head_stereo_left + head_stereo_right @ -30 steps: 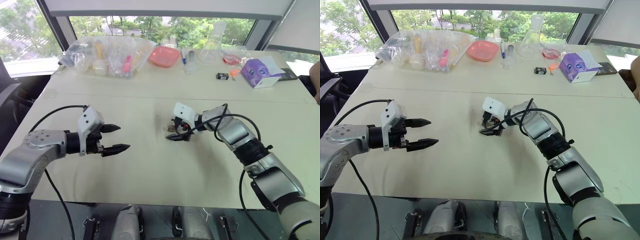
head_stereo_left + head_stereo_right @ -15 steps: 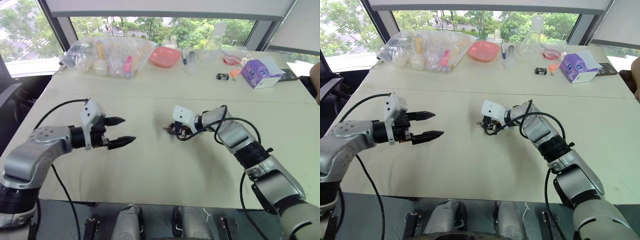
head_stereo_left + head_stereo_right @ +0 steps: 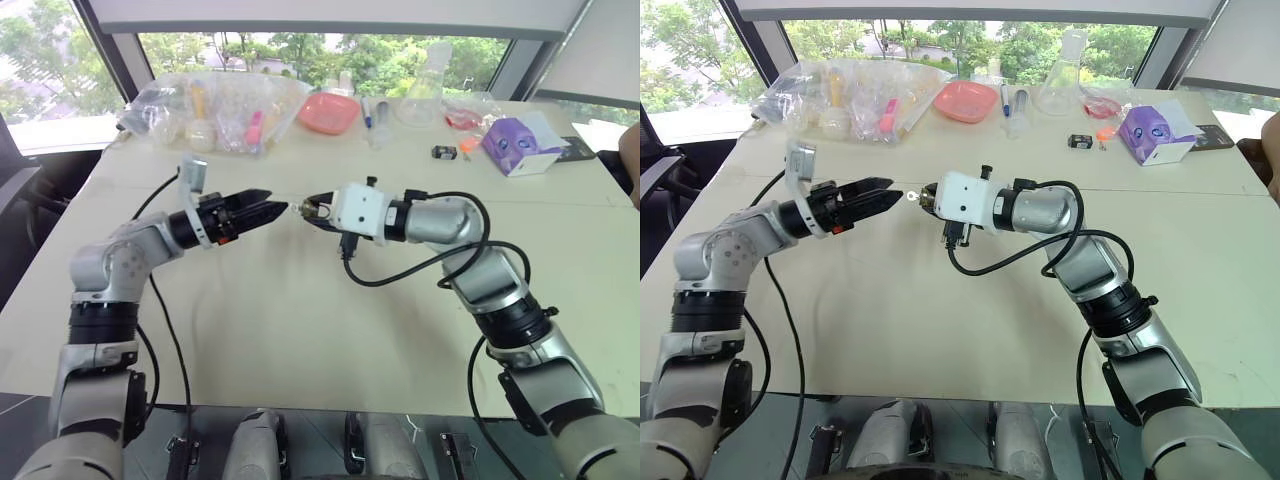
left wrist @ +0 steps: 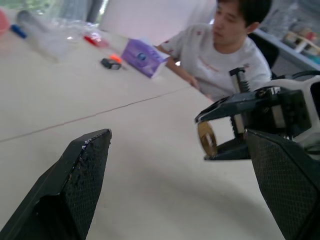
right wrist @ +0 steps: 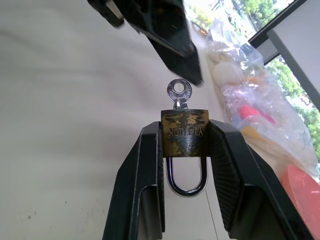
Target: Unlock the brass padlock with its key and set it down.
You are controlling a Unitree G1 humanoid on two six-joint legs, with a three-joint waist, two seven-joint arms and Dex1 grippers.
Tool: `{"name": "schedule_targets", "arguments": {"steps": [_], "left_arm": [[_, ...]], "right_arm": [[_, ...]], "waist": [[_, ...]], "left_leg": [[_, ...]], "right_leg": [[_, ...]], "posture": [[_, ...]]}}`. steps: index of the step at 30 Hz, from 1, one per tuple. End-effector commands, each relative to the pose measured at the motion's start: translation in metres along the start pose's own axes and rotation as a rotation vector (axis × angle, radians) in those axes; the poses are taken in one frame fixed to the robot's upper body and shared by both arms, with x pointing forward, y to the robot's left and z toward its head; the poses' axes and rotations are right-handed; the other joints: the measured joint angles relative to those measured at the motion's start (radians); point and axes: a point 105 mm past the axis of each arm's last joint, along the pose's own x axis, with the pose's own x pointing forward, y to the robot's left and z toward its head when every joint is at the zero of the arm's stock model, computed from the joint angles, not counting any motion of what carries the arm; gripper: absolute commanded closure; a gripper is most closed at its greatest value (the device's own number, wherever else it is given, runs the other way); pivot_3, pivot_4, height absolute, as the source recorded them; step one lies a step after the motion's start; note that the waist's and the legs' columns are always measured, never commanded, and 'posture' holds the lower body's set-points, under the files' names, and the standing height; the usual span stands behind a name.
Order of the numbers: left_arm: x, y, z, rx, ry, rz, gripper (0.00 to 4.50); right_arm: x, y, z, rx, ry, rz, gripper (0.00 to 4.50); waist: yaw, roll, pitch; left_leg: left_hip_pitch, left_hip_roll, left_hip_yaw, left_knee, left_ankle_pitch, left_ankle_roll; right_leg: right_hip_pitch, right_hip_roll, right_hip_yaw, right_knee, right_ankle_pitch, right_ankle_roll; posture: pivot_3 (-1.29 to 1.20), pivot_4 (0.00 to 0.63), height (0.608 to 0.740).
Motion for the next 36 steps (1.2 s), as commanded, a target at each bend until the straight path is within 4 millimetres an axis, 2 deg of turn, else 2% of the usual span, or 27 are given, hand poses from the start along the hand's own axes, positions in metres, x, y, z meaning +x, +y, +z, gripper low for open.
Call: {"name": "schedule_targets", "arguments": {"steps": [1, 3, 6, 7, 10, 16, 17, 20, 28, 36], "left_arm": [[0.004, -0.006, 0.005, 0.036, 0.005, -0.048, 0.33], [0.006, -0.006, 0.003, 0.037, 0.010, -0.053, 0.91], [0.006, -0.006, 0.004, 0.037, 0.004, -0.054, 2.13], [0.007, -0.006, 0.005, 0.038, 0.003, -0.056, 2.72], [0.009, -0.007, 0.004, 0.043, 0.008, -0.061, 4.11], [0.010, -0.007, 0.002, 0.049, 0.013, -0.066, 4.11], [0.010, -0.007, 0.002, 0.053, 0.013, -0.066, 4.32], [0.010, -0.007, 0.001, 0.079, 0.030, -0.064, 4.32], [0.005, 0.000, -0.024, 0.491, 0.256, -0.038, 4.32], [0.012, 0.001, -0.010, 0.798, 0.210, -0.024, 4.32]], "right_arm": [[-0.003, -0.005, 0.014, -0.048, -0.031, -0.037, 3.82], [-0.003, -0.005, 0.014, -0.047, -0.028, -0.041, 3.82], [-0.003, -0.005, 0.015, -0.049, -0.026, -0.046, 3.82], [-0.004, -0.005, 0.015, -0.050, -0.025, -0.047, 3.82], [-0.004, -0.005, 0.016, -0.050, -0.027, -0.050, 3.82], [-0.003, -0.005, 0.017, -0.050, -0.031, -0.049, 3.82], [-0.003, -0.005, 0.017, -0.050, -0.031, -0.048, 3.82], [-0.003, -0.004, 0.017, -0.050, -0.031, -0.045, 3.82], [-0.004, -0.005, 0.016, -0.036, -0.028, -0.044, 3.82], [-0.003, -0.006, 0.015, -0.030, -0.028, -0.044, 3.82]], "waist": [[-0.004, 0.000, 0.000], [-0.004, 0.000, 0.000], [-0.004, 0.000, 0.000], [-0.003, 0.000, 0.000], [-0.002, 0.000, 0.000], [-0.002, 0.000, 0.000], [-0.002, 0.000, 0.000], [-0.002, 0.000, 0.000], [-0.001, 0.000, 0.000], [0.000, 0.000, 0.000]], "left_leg": [[0.000, 0.000, 0.000, 0.000, 0.000, 0.000], [0.000, 0.000, 0.000, 0.000, 0.000, -0.001], [0.000, 0.000, 0.000, 0.000, 0.001, -0.001], [0.000, 0.000, 0.000, 0.000, 0.001, -0.001], [0.000, 0.000, -0.001, 0.000, 0.001, -0.001], [0.000, 0.000, -0.001, 0.000, 0.001, -0.001], [0.000, 0.000, -0.001, 0.000, 0.001, -0.001], [0.000, 0.000, -0.001, 0.000, 0.001, -0.001], [0.000, 0.000, 0.000, 0.000, 0.001, -0.001], [0.000, 0.000, 0.000, 0.000, 0.001, -0.001]], "right_leg": [[0.000, 0.000, 0.000, 0.000, 0.000, 0.000], [0.000, 0.000, 0.000, 0.001, 0.000, 0.000], [0.000, 0.000, 0.000, 0.001, 0.000, 0.000], [0.000, 0.000, 0.000, 0.001, 0.000, 0.000], [0.000, 0.000, 0.000, 0.001, 0.000, 0.000], [0.000, 0.000, 0.000, 0.001, 0.000, 0.000], [0.000, 0.000, 0.000, 0.001, 0.000, 0.000], [0.000, 0.000, 0.000, 0.001, 0.000, 0.000], [0.000, 0.000, 0.000, 0.001, 0.000, 0.000], [0.000, 0.000, 0.000, 0.001, 0.000, 0.000]], "posture": [[0.00, 0.150, 0.740], [0.00, 0.150, 0.740], [0.00, 0.150, 0.740], [0.00, 0.150, 0.740], [0.00, 0.150, 0.740], [0.00, 0.150, 0.740], [0.00, 0.150, 0.740], [0.00, 0.150, 0.740], [0.00, 0.150, 0.740], [0.00, 0.150, 0.740]]}}
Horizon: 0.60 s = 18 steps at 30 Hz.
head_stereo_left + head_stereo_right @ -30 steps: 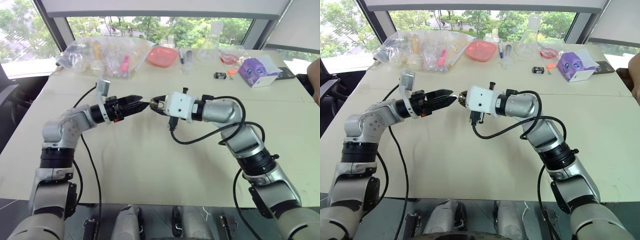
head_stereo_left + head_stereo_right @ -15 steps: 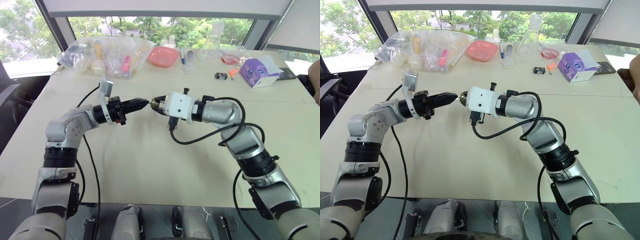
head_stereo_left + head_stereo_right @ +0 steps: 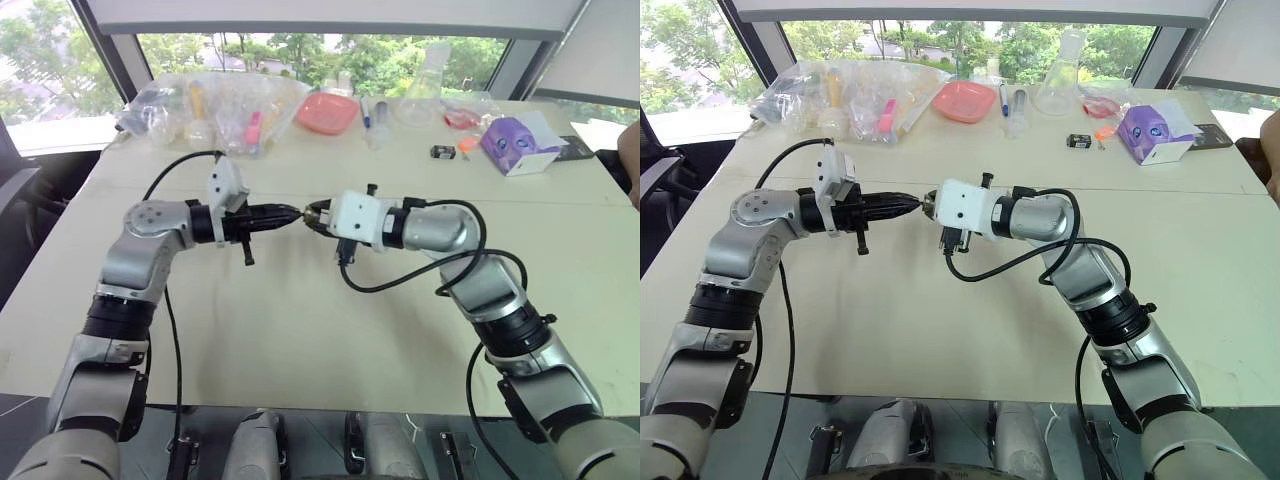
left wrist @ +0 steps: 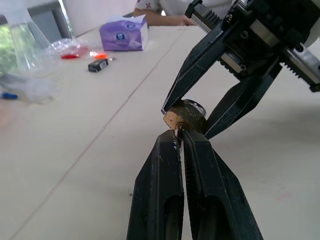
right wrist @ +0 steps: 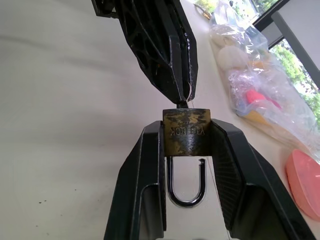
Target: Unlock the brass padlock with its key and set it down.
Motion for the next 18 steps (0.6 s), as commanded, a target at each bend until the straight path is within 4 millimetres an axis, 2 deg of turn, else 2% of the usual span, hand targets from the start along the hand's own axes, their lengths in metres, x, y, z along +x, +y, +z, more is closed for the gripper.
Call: {"name": "schedule_targets", "arguments": {"steps": [1, 2, 5, 6, 8, 9, 10, 11, 12, 14, 18], "left_arm": [[-0.002, 0.008, -0.003, 0.112, 0.039, 0.045, 4.32], [-0.003, 0.007, -0.003, 0.100, 0.035, 0.036, 4.32], [-0.007, 0.009, 0.001, -0.196, -0.005, 0.014, 4.32], [-0.010, 0.012, 0.005, -0.292, -0.037, 0.014, 4.10], [-0.018, 0.011, 0.011, -0.432, -0.072, -0.032, 3.46], [-0.021, 0.012, 0.012, -0.472, -0.073, -0.040, 2.85], [-0.023, 0.009, 0.011, -0.528, -0.054, -0.059, 2.56], [-0.024, 0.005, 0.013, -0.565, -0.052, -0.090, 2.02], [-0.023, 0.006, 0.016, -0.569, -0.069, -0.083, 1.75], [-0.020, 0.016, 0.020, -0.578, -0.106, -0.029, 1.75], [-0.011, 0.017, 0.028, -0.601, -0.152, -0.033, 1.75]], "right_arm": [[-0.003, -0.013, 0.026, -0.056, -0.088, -0.039, 3.82], [-0.003, -0.013, 0.026, -0.056, -0.088, -0.040, 3.82], [-0.003, -0.014, 0.025, -0.060, -0.088, -0.045, 3.82], [-0.003, -0.014, 0.025, -0.066, -0.087, -0.048, 3.82], [-0.003, -0.016, 0.025, -0.076, -0.087, -0.055, 3.82], [-0.003, -0.016, 0.025, -0.081, -0.087, -0.058, 3.82], [-0.003, -0.016, 0.025, -0.085, -0.088, -0.060, 3.82], [-0.002, -0.017, 0.025, -0.089, -0.089, -0.063, 3.82], [-0.002, -0.017, 0.025, -0.092, -0.090, -0.064, 3.82], [-0.002, -0.017, 0.026, -0.097, -0.093, -0.067, 3.82], [0.000, -0.016, 0.028, -0.115, -0.103, -0.071, 3.82]], "waist": [[0.000, 0.000, 0.000], [0.000, 0.000, 0.000], [0.000, 0.000, 0.000], [-0.001, 0.000, 0.000], [-0.005, 0.000, 0.000], [-0.005, 0.000, 0.000], [-0.005, 0.000, 0.000], [-0.005, 0.000, 0.000], [-0.005, 0.000, 0.000], [-0.001, 0.000, 0.000], [0.002, 0.000, 0.000]], "left_leg": [[0.000, 0.000, 0.000, 0.000, 0.000, 0.000], [0.000, 0.000, 0.000, 0.000, 0.000, 0.000], [0.000, 0.000, 0.000, 0.000, 0.000, 0.000], [0.000, 0.000, 0.000, 0.000, 0.000, 0.000], [0.000, 0.000, 0.000, 0.000, 0.000, 0.000], [0.000, 0.000, -0.001, 0.000, 0.000, 0.000], [0.000, 0.001, -0.001, 0.000, 0.000, 0.000], [0.000, 0.001, -0.001, 0.000, 0.000, 0.000], [0.000, 0.001, -0.001, 0.000, 0.000, 0.000], [0.000, 0.000, -0.001, 0.000, 0.000, 0.000], [0.000, 0.000, -0.001, 0.001, 0.000, 0.000]], "right_leg": [[0.000, 0.000, 0.000, 0.000, 0.000, 0.000], [0.000, 0.000, 0.000, 0.000, 0.000, 0.000], [0.000, 0.000, 0.000, 0.000, 0.000, 0.000], [0.000, 0.000, 0.000, 0.000, 0.000, 0.000], [0.000, 0.000, 0.000, 0.001, 0.000, 0.000], [0.000, 0.000, 0.000, 0.001, 0.000, 0.000], [-0.001, 0.000, 0.000, 0.001, 0.000, 0.000], [-0.001, 0.000, 0.000, 0.001, 0.000, 0.001], [-0.001, 0.000, 0.000, 0.001, 0.000, 0.001], [-0.001, 0.000, 0.000, 0.002, -0.001, 0.001], [0.000, -0.001, 0.000, 0.001, -0.001, 0.001]], "posture": [[0.00, 0.150, 0.740], [0.00, 0.150, 0.740], [0.00, 0.150, 0.740], [0.00, 0.150, 0.740], [0.00, 0.150, 0.740], [0.00, 0.150, 0.740], [0.00, 0.150, 0.740], [0.00, 0.150, 0.740], [0.00, 0.150, 0.740], [0.00, 0.150, 0.740], [0.00, 0.150, 0.740]]}}
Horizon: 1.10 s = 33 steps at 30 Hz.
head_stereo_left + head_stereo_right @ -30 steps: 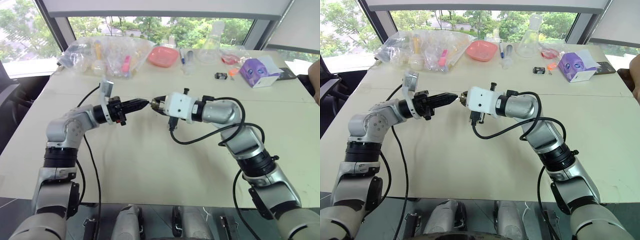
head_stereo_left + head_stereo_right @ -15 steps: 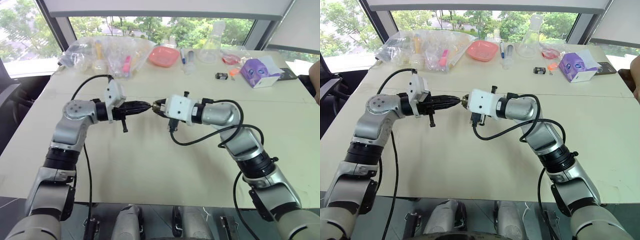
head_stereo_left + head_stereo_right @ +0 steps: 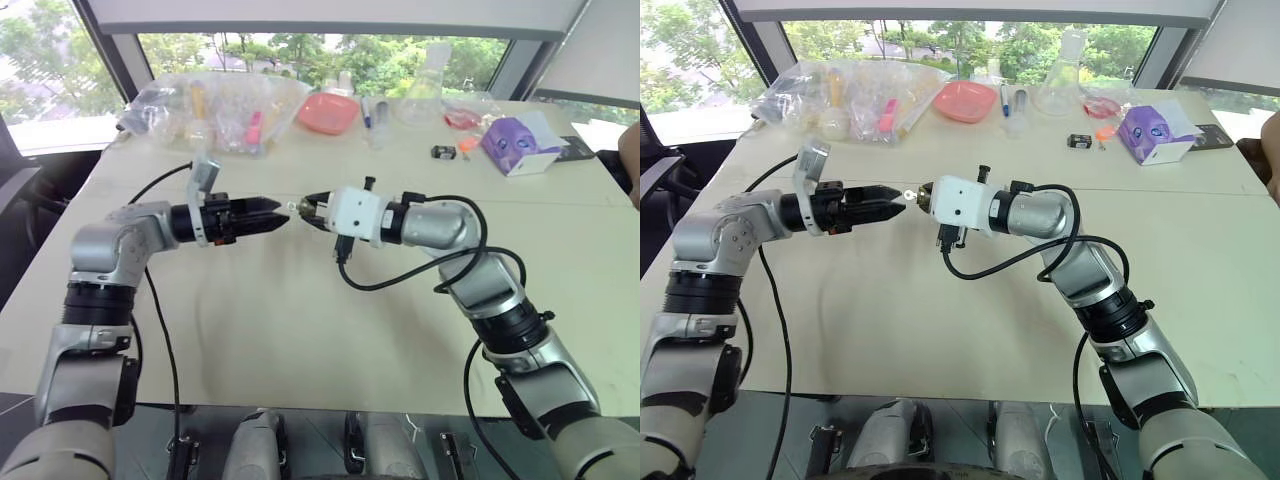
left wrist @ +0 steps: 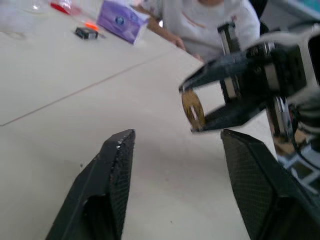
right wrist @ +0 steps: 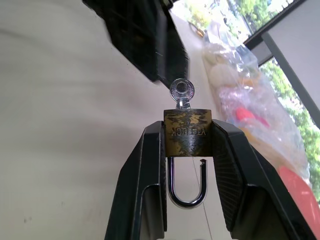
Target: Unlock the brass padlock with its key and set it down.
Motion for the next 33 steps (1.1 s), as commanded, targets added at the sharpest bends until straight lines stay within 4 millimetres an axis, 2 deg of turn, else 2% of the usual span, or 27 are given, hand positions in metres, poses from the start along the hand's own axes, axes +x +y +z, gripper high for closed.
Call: {"name": "schedule_targets", "arguments": {"steps": [1, 10, 13, 17, 18, 23, 25, 26, 31, 33], "left_arm": [[0.006, -0.007, 0.021, 0.022, -0.065, -0.031, 1.75], [0.020, -0.006, 0.012, 0.028, -0.028, -0.053, 1.75], [0.025, -0.004, 0.010, 0.033, -0.018, -0.059, 2.49], [0.027, -0.004, 0.012, 0.031, -0.024, -0.067, 4.30], [0.027, -0.004, 0.012, 0.031, -0.025, -0.068, 4.46], [0.025, -0.003, 0.012, 0.031, -0.027, -0.059, 4.46], [0.023, 0.000, 0.014, 0.037, -0.042, -0.033, 4.46], [0.022, 0.001, 0.016, 0.033, -0.056, -0.024, 4.46], [0.017, -0.001, 0.023, 0.014, -0.106, -0.025, 4.46], [0.014, -0.004, 0.025, 0.004, -0.120, -0.032, 4.46]], "right_arm": [[-0.001, -0.012, 0.016, -0.064, -0.047, -0.046, 3.82], [0.000, -0.013, 0.019, -0.089, -0.052, -0.057, 3.82], [-0.001, -0.013, 0.020, -0.096, -0.053, -0.060, 3.82], [-0.001, -0.013, 0.021, -0.101, -0.055, -0.062, 3.82], [-0.001, -0.013, 0.021, -0.103, -0.055, -0.062, 3.82], [-0.001, -0.012, 0.022, -0.104, -0.054, -0.061, 3.82], [-0.002, -0.015, 0.020, -0.083, -0.051, -0.080, 2.74], [-0.002, -0.014, 0.018, -0.079, -0.042, -0.067, 2.45], [-0.008, -0.016, 0.010, -0.086, 0.029, -0.079, 0.04], [-0.016, -0.018, 0.013, 0.010, 0.010, -0.112, 0.04]], "waist": [[-0.002, 0.000, 0.000], [-0.007, 0.000, 0.000], [-0.004, 0.000, 0.000], [-0.004, 0.000, 0.000], [-0.004, 0.000, 0.000], [-0.007, 0.000, 0.000], [-0.007, 0.000, 0.000], [-0.006, 0.000, 0.000], [-0.006, 0.000, 0.000], [-0.005, 0.000, 0.000]], "left_leg": [[0.000, 0.000, 0.000, 0.000, 0.000, 0.000], [0.000, 0.000, 0.000, 0.000, 0.000, -0.001], [0.000, 0.000, 0.000, 0.000, 0.000, -0.001], [0.000, 0.000, 0.000, 0.000, 0.000, -0.001], [0.000, 0.000, 0.000, 0.000, 0.000, -0.001], [0.000, 0.000, 0.000, 0.000, 0.000, -0.001], [0.000, 0.000, 0.000, 0.000, 0.000, -0.001], [0.000, 0.000, 0.000, 0.000, 0.000, -0.001], [0.000, 0.000, 0.000, 0.000, 0.000, -0.001], [0.000, 0.000, 0.000, 0.000, 0.000, -0.001]], "right_leg": [[0.000, 0.000, 0.000, 0.000, 0.000, 0.000], [0.000, 0.001, 0.000, 0.001, 0.000, 0.000], [0.000, 0.001, 0.000, 0.001, 0.000, 0.000], [0.000, 0.001, 0.000, 0.000, 0.000, 0.000], [0.000, 0.001, 0.000, 0.000, 0.000, 0.000], [-0.001, 0.001, 0.000, 0.001, 0.000, 0.000], [0.000, 0.001, 0.000, 0.001, 0.000, 0.000], [0.000, 0.001, 0.000, 0.001, 0.000, 0.000], [0.000, 0.001, 0.000, 0.001, 0.000, 0.000], [0.000, 0.000, 0.000, 0.001, 0.000, 0.000]], "posture": [[0.00, 0.150, 0.740], [0.00, 0.150, 0.740], [0.00, 0.150, 0.740], [0.00, 0.150, 0.740], [0.00, 0.150, 0.740], [0.00, 0.150, 0.740], [0.00, 0.150, 0.740], [0.00, 0.150, 0.740], [0.00, 0.150, 0.740], [0.00, 0.150, 0.740]]}}
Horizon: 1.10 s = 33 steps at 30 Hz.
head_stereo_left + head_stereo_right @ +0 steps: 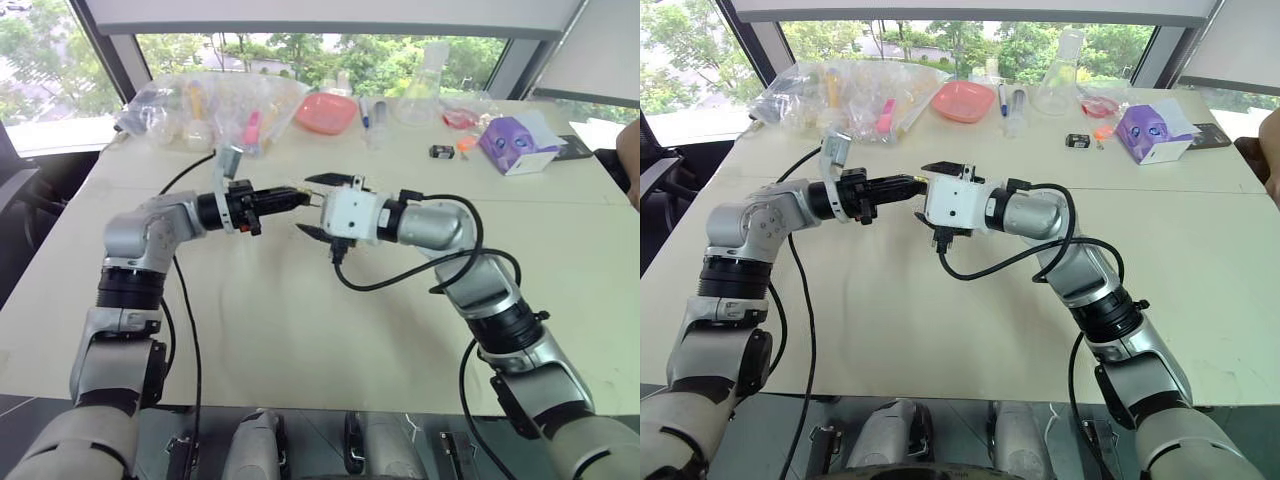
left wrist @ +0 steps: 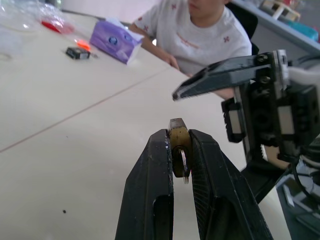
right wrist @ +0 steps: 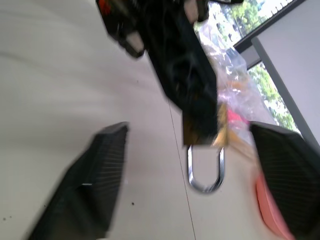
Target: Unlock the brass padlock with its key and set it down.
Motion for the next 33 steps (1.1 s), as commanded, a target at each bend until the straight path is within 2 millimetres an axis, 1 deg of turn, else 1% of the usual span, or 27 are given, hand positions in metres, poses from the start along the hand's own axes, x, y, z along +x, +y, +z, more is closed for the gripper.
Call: {"name": "schedule_targets", "arguments": {"steps": [1, 3, 5, 6, 7, 9, 16, 27, 30, 32, 33], "left_arm": [[-0.005, -0.010, 0.017, 0.020, -0.065, -0.030, 4.46], [-0.008, -0.014, 0.019, 0.005, -0.078, -0.045, 4.46], [-0.010, -0.018, 0.021, -0.007, -0.093, -0.071, 4.46], [-0.010, -0.019, 0.022, -0.005, -0.096, -0.073, 4.46], [-0.009, -0.020, 0.022, 0.009, -0.099, -0.069, 4.46], [-0.006, -0.023, 0.022, 0.025, -0.096, -0.078, 4.46], [-0.002, -0.034, 0.024, 0.038, -0.097, -0.117, 4.46], [-0.004, -0.038, 0.030, 0.064, -0.106, -0.125, 4.46], [-0.004, -0.045, 0.030, 0.081, -0.099, -0.160, 4.46], [-0.005, -0.049, 0.028, 0.104, -0.079, -0.182, 4.46], [-0.005, -0.048, 0.023, 0.137, -0.049, -0.173, 4.46]], "right_arm": [[-0.017, -0.015, 0.019, 0.086, -0.059, -0.086, 0.04], [-0.026, -0.022, 0.024, 0.230, -0.109, -0.142, 0.04], [-0.037, -0.038, 0.028, 0.412, -0.176, -0.243, 0.04], [-0.041, -0.045, 0.027, 0.471, -0.191, -0.290, 0.04], [-0.042, -0.051, 0.025, 0.503, -0.192, -0.330, 0.04], [-0.041, -0.054, 0.018, 0.543, -0.171, -0.368, 0.04], [-0.033, -0.050, 0.011, 0.575, -0.139, -0.360, 0.04], [-0.026, -0.038, 0.009, 0.574, -0.124, -0.281, 0.04], [-0.022, -0.029, 0.005, 0.614, -0.101, -0.228, 0.04], [-0.020, -0.021, -0.003, 0.673, -0.049, -0.187, 0.04], [-0.019, -0.017, -0.007, 0.708, -0.019, -0.156, 0.04]], "waist": [[0.001, 0.000, 0.000], [0.002, 0.000, 0.000], [0.002, 0.000, 0.000], [0.002, 0.000, 0.000], [0.002, 0.000, 0.000], [0.002, 0.000, 0.000], [0.000, 0.000, 0.000], [0.000, 0.000, 0.000], [0.000, 0.000, 0.000], [0.000, 0.000, 0.000], [-0.001, 0.000, 0.000]], "left_leg": [[0.000, 0.000, 0.000, 0.000, 0.000, 0.000], [0.000, 0.000, 0.000, 0.000, 0.000, 0.000], [0.000, 0.000, 0.000, 0.000, 0.000, 0.000], [0.000, 0.000, -0.001, 0.000, 0.000, 0.000], [0.000, 0.000, -0.001, 0.000, 0.000, 0.000], [0.000, 0.000, -0.001, 0.000, 0.000, 0.000], [0.000, 0.000, -0.001, 0.000, 0.000, 0.000], [0.000, 0.000, -0.001, 0.000, 0.000, 0.000], [0.000, 0.000, -0.001, 0.000, 0.000, 0.000], [0.000, 0.000, -0.001, 0.000, 0.000, 0.000], [0.000, 0.000, -0.001, 0.000, 0.000, 0.000]], "right_leg": [[0.000, 0.000, 0.000, 0.000, 0.000, 0.000], [0.000, 0.000, 0.000, 0.000, 0.000, 0.000], [0.000, 0.000, 0.000, 0.000, 0.000, 0.000], [0.000, 0.000, 0.000, 0.000, 0.000, 0.000], [0.000, 0.000, 0.000, 0.001, 0.000, 0.000], [0.000, 0.000, 0.000, 0.001, 0.000, 0.000], [0.000, 0.000, 0.000, 0.001, 0.000, 0.000], [0.000, 0.000, 0.000, 0.001, 0.000, 0.000], [0.000, 0.000, 0.000, 0.001, 0.000, 0.000], [0.000, 0.000, 0.000, 0.001, 0.000, 0.000], [0.000, 0.000, 0.000, 0.001, 0.000, 0.000]], "posture": [[0.00, 0.150, 0.740], [0.00, 0.150, 0.740], [0.00, 0.150, 0.740], [0.00, 0.150, 0.740], [0.00, 0.150, 0.740], [0.00, 0.150, 0.740], [0.00, 0.150, 0.740], [0.00, 0.150, 0.740], [0.00, 0.150, 0.740], [0.00, 0.150, 0.740], [0.00, 0.150, 0.740]]}}
